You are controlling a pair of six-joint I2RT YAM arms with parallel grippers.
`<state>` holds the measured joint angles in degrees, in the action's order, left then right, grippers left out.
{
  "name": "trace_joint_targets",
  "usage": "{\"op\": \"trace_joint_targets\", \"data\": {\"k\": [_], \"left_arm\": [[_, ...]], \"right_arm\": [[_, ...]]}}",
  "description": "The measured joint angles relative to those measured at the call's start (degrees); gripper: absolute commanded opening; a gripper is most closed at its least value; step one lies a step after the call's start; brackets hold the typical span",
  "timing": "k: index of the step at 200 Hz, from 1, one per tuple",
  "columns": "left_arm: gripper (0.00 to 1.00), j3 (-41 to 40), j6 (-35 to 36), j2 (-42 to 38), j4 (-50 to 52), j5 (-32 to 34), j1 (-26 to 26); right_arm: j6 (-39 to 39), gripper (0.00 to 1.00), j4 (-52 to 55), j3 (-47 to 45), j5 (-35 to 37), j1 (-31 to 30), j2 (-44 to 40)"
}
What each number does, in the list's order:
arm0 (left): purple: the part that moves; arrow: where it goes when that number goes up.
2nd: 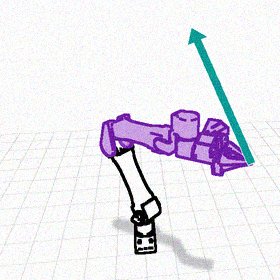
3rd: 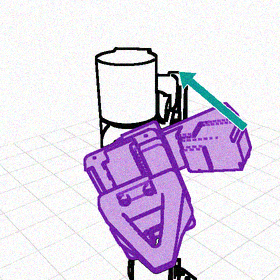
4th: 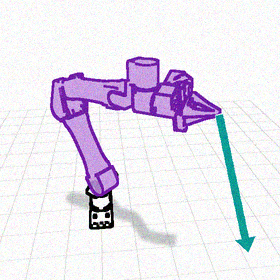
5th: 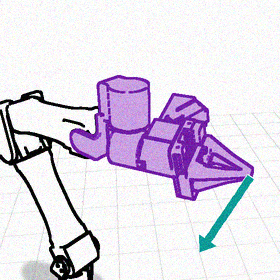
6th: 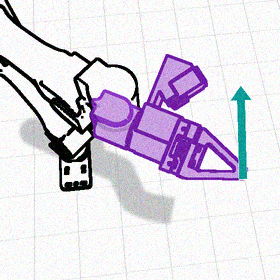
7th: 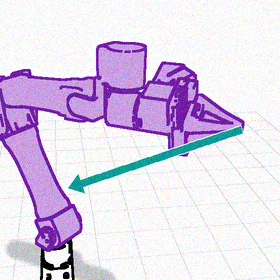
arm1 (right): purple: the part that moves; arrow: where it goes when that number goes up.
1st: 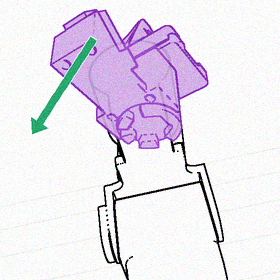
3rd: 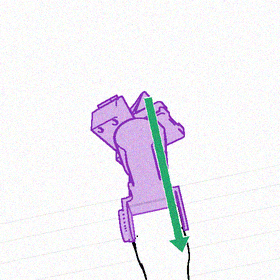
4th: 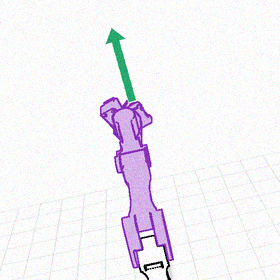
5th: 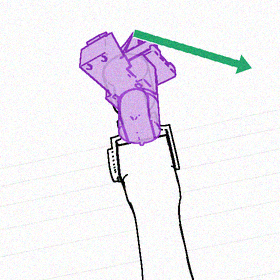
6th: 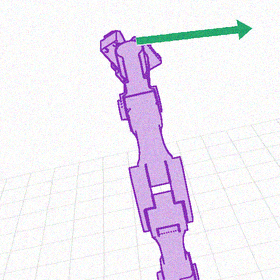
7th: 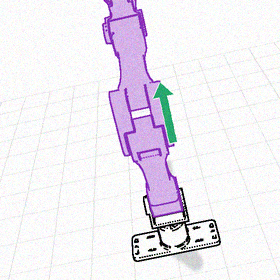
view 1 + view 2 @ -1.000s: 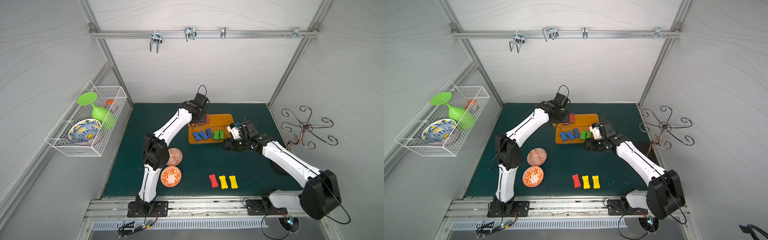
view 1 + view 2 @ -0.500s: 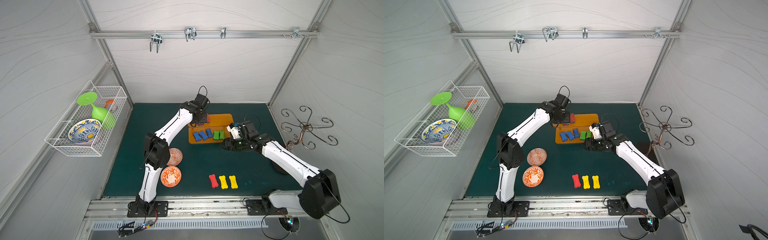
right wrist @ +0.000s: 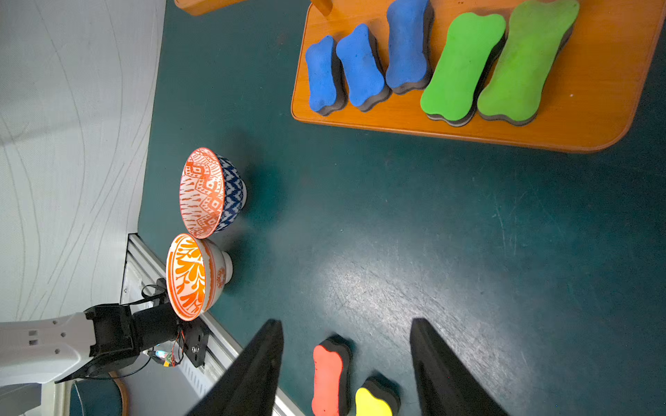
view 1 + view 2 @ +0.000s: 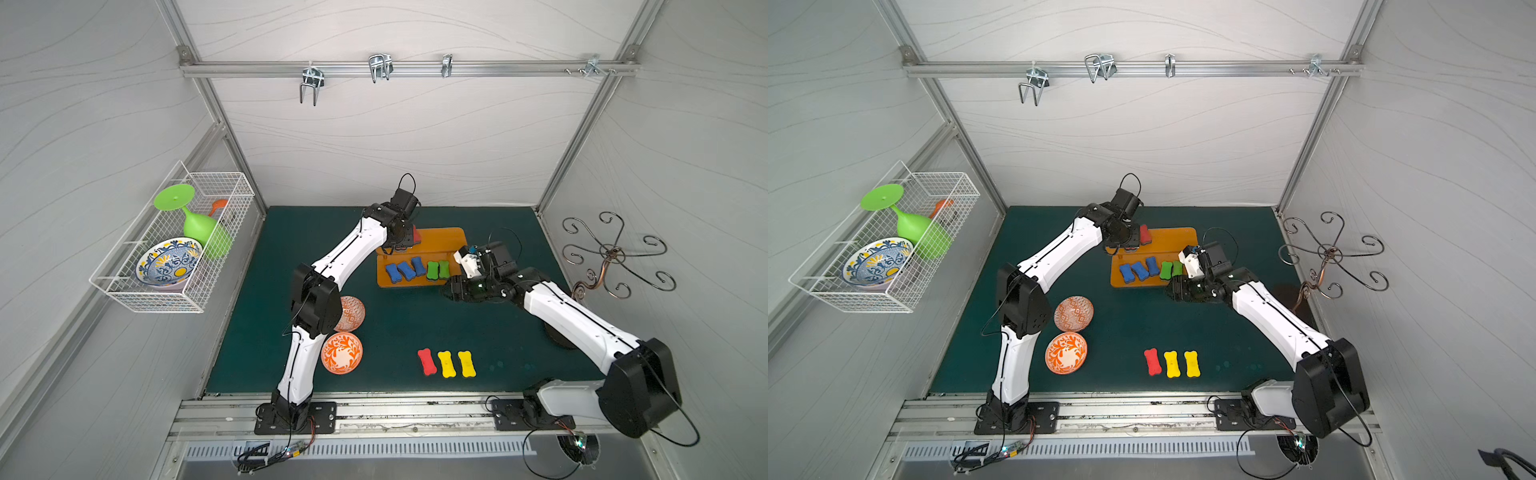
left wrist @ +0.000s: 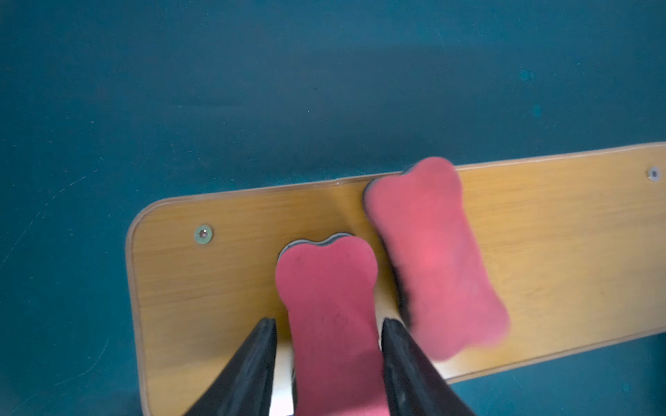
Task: Remove the whiteboard erasers from the shelf
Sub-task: Pick up the whiteboard eraser from the shelf.
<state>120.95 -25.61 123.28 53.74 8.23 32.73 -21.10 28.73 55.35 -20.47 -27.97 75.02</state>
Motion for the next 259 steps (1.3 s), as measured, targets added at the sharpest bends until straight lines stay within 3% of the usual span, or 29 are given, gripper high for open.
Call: {"op": "trace_joint_targets", "data": {"k": [33,116,210,236,259], "left_arm": [[0.5,0.0,0.04,0.0,0.22,0.13,0.0],[0.54,-0.28,0.09,0.0,0.22,0.04,0.0],[0.28,-0.72,0.31,-0.26,-0.07,-0.09,0.02],[0.27,-4.63,-0.07,-3.3,-0.15,-0.17,0.24],[0.26,-13.75,-1.22,-10.82,-0.74,1.03,2.03]], "right_arm": [[0.0,0.61,0.0,0.0,0.0,0.09,0.0],[0.02,0.61,0.28,0.0,0.02,0.74,-0.2],[0.02,0.61,0.61,0.0,0.02,2.56,-0.2],[0.02,0.61,0.87,0.0,0.02,3.48,-0.33],[0.0,0.61,1.05,0.0,-0.07,4.28,-1.73]]}}
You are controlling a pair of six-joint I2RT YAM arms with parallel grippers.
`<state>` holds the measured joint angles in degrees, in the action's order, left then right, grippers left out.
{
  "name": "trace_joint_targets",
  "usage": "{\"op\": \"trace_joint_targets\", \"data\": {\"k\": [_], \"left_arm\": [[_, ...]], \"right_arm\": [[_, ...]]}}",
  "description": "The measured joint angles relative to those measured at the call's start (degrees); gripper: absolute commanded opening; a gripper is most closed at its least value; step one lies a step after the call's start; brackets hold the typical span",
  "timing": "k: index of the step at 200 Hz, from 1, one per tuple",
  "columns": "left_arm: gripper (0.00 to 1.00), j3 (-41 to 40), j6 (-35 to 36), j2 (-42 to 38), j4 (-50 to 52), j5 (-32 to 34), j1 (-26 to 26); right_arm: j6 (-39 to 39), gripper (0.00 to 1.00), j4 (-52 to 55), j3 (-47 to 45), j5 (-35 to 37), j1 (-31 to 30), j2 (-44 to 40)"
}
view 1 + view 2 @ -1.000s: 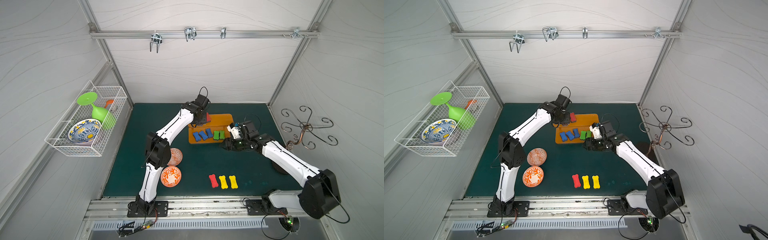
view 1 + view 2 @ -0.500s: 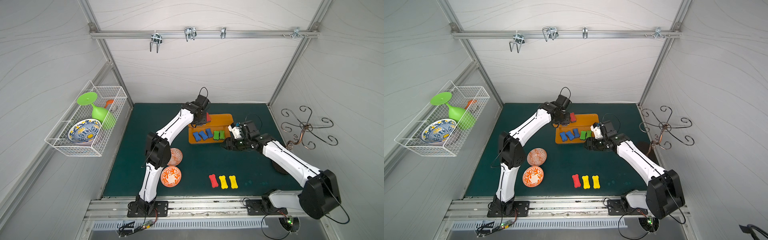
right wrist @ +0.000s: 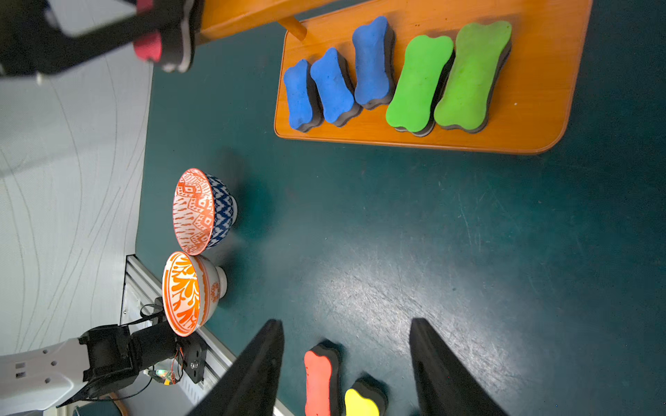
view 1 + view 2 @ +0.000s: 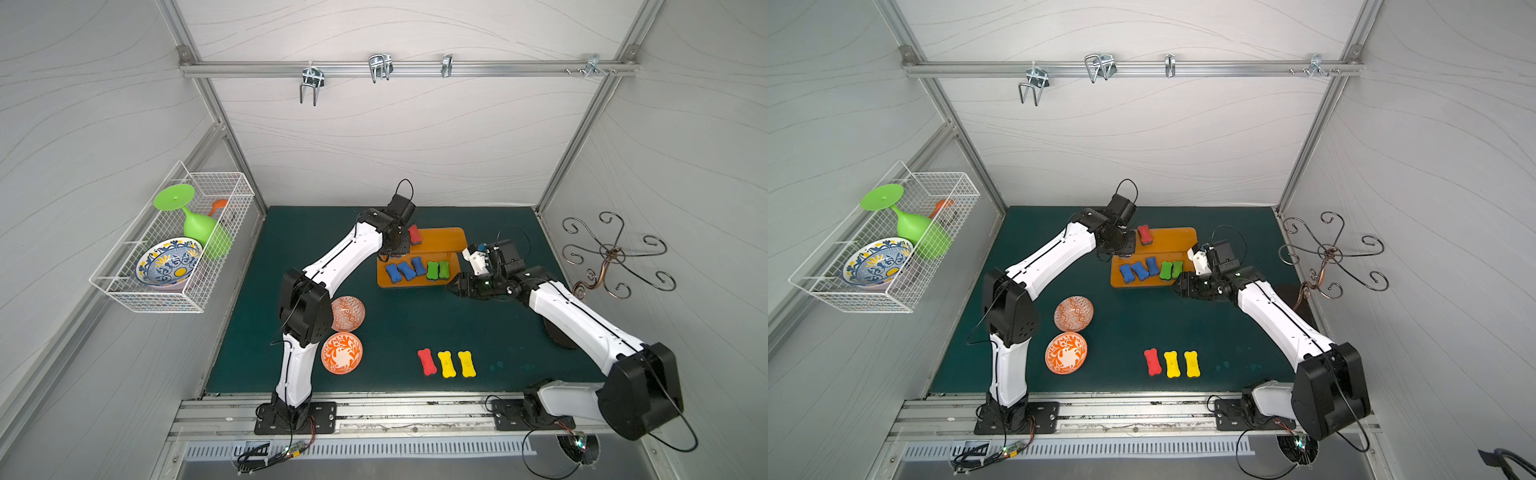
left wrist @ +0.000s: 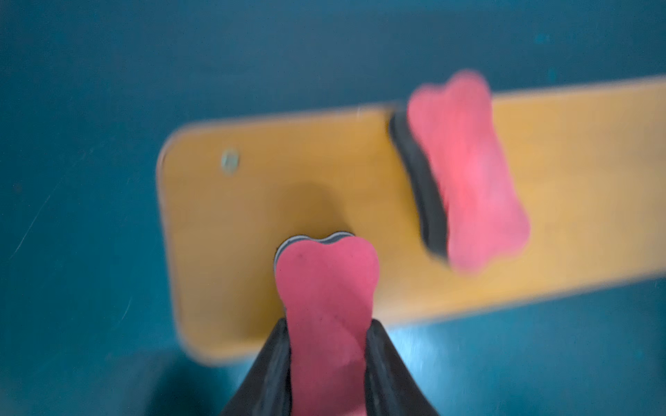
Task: Remove the whiteboard erasers from the shelf
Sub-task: Pick up the whiteboard eraser from the shelf, then place the whiteboard eraser at the center of the board.
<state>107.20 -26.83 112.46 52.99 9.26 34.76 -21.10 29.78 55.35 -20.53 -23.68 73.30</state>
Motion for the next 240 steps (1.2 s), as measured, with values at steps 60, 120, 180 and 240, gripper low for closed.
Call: {"op": "trace_joint_targets", "data": {"k": [60,120,180,240], "left_arm": [[0.26,-39.6,-10.16,-32.09,-9.16,4.35,13.4],[0.26,-60.96,-20.02,-38.86,-13.92,6.62,21.88],[0.25,-61.44,-26.23,-37.48,-17.14,5.9,26.45],[0.26,-64.96,-32.39,-36.74,-17.79,3.17,29.07]], "right_arm": [[-1.38,0.62,-0.26,-0.81,-0.52,0.61,-10.16],[-3.56,0.62,-1.75,-2.4,-2.51,0.94,-13.92],[-4.59,0.62,-2.34,-2.49,-2.71,1.03,-13.84],[-4.63,0.62,-2.4,-2.69,-2.43,2.03,-13.81]]}}
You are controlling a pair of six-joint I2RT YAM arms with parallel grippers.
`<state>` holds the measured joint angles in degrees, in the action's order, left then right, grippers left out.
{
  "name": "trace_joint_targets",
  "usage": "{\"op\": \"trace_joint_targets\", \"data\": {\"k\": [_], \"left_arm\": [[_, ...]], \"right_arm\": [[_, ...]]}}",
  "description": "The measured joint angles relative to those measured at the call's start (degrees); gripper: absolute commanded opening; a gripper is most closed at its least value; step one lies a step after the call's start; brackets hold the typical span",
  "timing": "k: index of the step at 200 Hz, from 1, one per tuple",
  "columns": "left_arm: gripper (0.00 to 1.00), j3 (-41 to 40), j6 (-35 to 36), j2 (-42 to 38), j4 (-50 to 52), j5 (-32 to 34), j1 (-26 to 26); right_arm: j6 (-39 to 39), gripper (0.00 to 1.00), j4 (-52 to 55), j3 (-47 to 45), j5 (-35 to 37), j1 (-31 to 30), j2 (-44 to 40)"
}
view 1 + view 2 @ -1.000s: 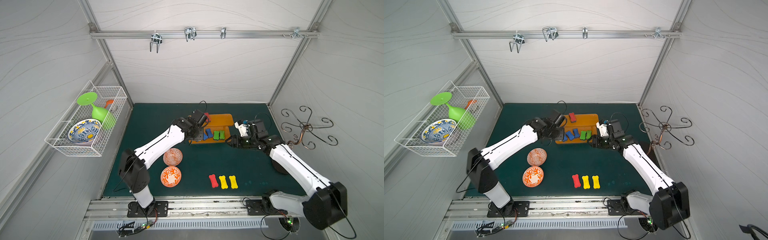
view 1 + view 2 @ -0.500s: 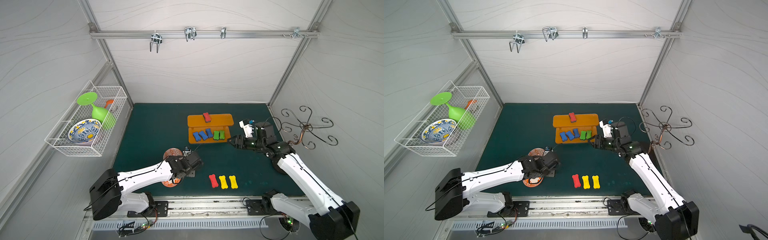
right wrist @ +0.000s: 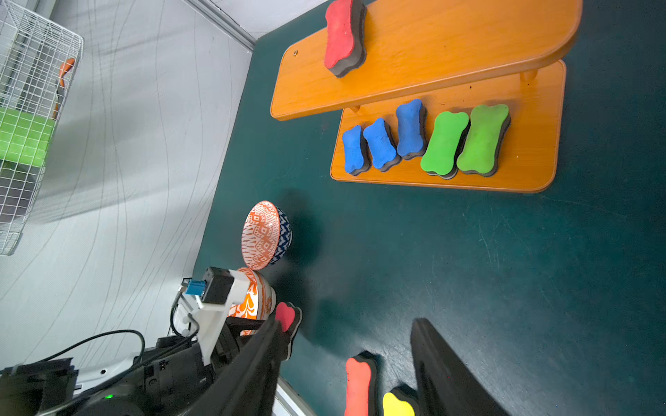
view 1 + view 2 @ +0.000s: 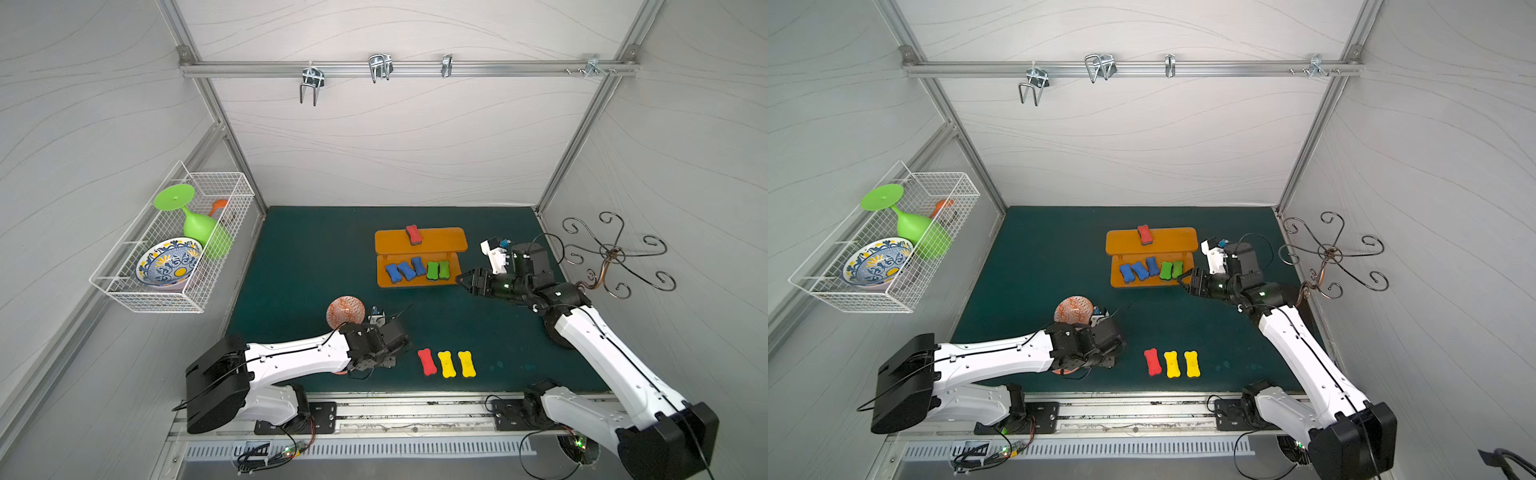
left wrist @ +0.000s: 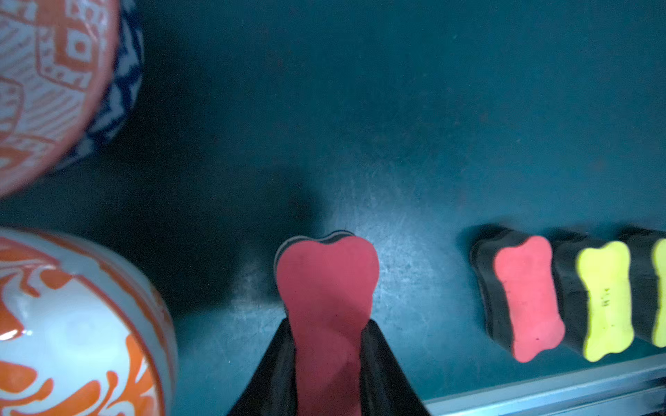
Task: Remove the whiteboard erasers from the shelf
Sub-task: Place the whiteboard eraser at the center of the board.
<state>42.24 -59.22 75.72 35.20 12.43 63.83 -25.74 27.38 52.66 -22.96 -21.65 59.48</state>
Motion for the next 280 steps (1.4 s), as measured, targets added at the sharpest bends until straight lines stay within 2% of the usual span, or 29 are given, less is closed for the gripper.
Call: {"op": "trace_joint_targets", "data": {"k": [98,139,190,266,280], "left_arm": [[0.28,-0.87,-0.42,2.25,-0.96,-2.12,-0.68],[0.27,-4.48,-0.26,3.45,-5.73,-4.31,-1.6],[0.29,-4.24,0.5,3.41,-6.84,-4.31,-1.95],[0.37,-6.19,0.42,1.84,-8.13,-4.61,-1.6],[0.41,-6.19,0.26,1.84,-7.89,-4.63,-1.18]], "right_arm": [[0.04,0.62,-0.96,-0.2,1.29,0.42,1.77],[0.09,0.61,-1.27,0.31,2.08,0.48,2.69],[0.13,0.62,-1.31,0.92,2.12,0.66,3.96],[0.09,0.62,-2.01,0.94,1.9,0.79,4.24],[0.09,0.62,-2.05,0.94,1.88,0.79,4.28]]}}
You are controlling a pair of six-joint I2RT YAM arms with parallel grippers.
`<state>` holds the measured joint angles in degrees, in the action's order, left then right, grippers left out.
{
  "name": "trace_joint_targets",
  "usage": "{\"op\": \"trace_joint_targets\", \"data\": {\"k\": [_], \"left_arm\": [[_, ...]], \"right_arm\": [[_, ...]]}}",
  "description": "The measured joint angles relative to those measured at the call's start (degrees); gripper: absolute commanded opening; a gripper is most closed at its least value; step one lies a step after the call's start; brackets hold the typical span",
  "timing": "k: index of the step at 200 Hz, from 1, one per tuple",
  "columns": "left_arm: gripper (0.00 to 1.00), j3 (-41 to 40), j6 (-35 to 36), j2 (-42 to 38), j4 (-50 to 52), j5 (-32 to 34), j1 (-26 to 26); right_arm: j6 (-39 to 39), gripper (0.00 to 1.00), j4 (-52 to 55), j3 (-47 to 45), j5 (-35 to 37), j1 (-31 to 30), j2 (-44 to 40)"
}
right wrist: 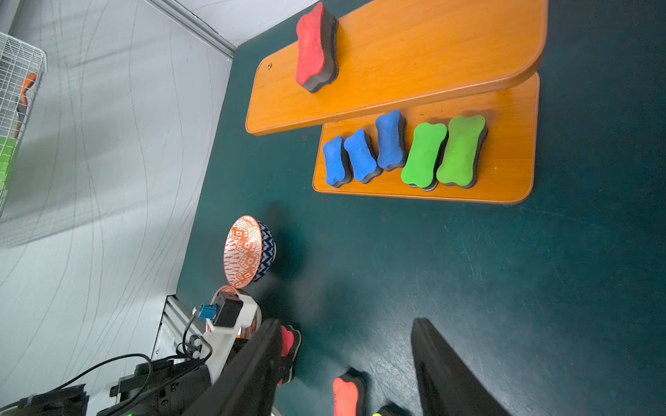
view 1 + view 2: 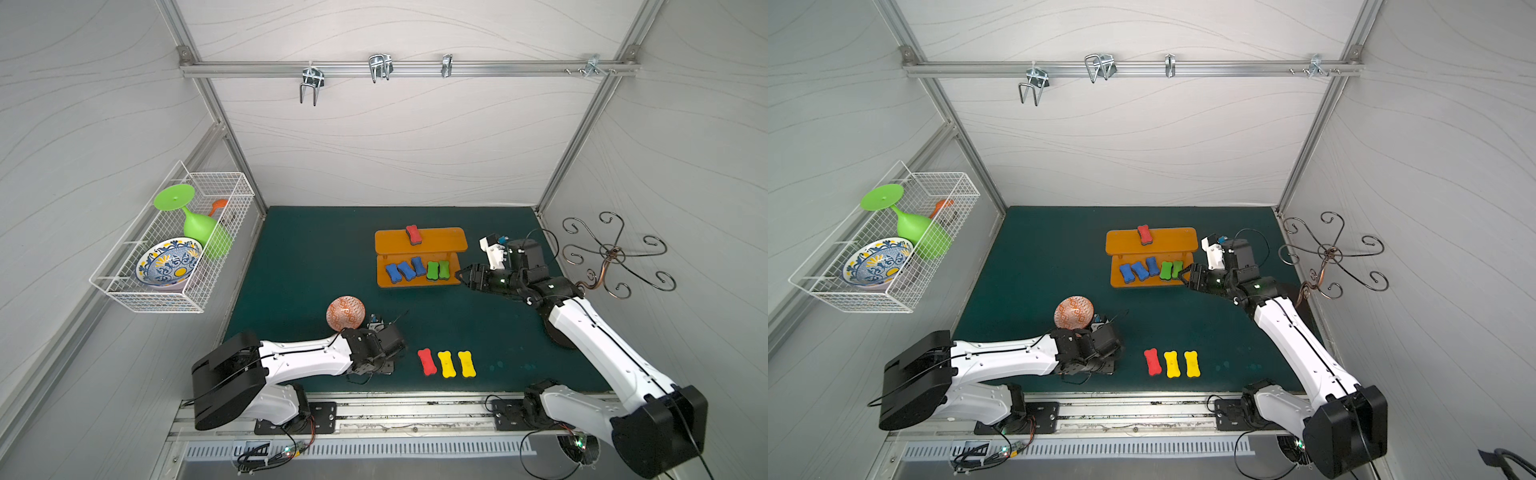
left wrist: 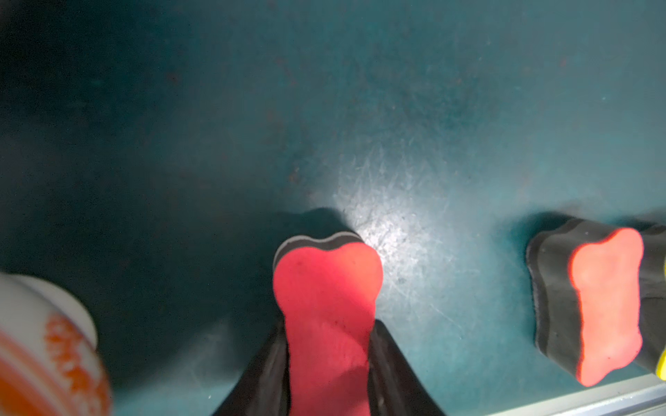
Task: Remove the whiteboard erasers from the shelf
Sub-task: Place the whiteboard eraser at the center of the board.
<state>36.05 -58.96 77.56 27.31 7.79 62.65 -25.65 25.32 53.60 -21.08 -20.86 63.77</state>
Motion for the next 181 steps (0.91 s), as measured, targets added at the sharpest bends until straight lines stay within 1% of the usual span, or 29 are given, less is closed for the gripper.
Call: {"op": "trace_joint_targets", "data": {"k": [29,45,66,88,117,136,162,181], "left_arm": [[0.51,0.02,-0.26,0.0,1.88,-0.11,0.76],[0.55,0.7,-0.17,0.0,3.34,-0.07,0.92],[0.55,2.8,0.0,0.0,6.45,0.13,0.96],[0.52,6.78,0.15,-0.26,10.86,1.05,0.94],[0.5,16.37,0.9,-0.26,17.86,4.31,0.35],[0.5,23.61,2.71,0.68,20.65,5.68,-1.73],[0.48,33.38,7.32,4.04,21.94,6.71,-7.69],[0.48,42.77,11.06,8.79,23.43,7.04,-12.85]], "right_arm": [[0.0,0.63,-0.02,0.0,0.02,0.0,0.0],[0.0,0.64,-0.02,0.0,0.02,0.0,-0.02],[0.0,0.64,-0.02,0.0,0.02,0.0,-0.02],[0.0,0.64,-0.02,-0.02,0.02,0.0,-0.17],[0.04,0.65,-0.09,-1.05,0.04,0.0,-1.55],[0.15,0.65,-0.11,-2.32,0.15,0.0,-3.15],[0.42,0.65,-0.04,-3.78,0.92,-0.33,-5.53],[0.61,0.65,-0.07,-4.02,1.42,-0.96,-6.6]]}}
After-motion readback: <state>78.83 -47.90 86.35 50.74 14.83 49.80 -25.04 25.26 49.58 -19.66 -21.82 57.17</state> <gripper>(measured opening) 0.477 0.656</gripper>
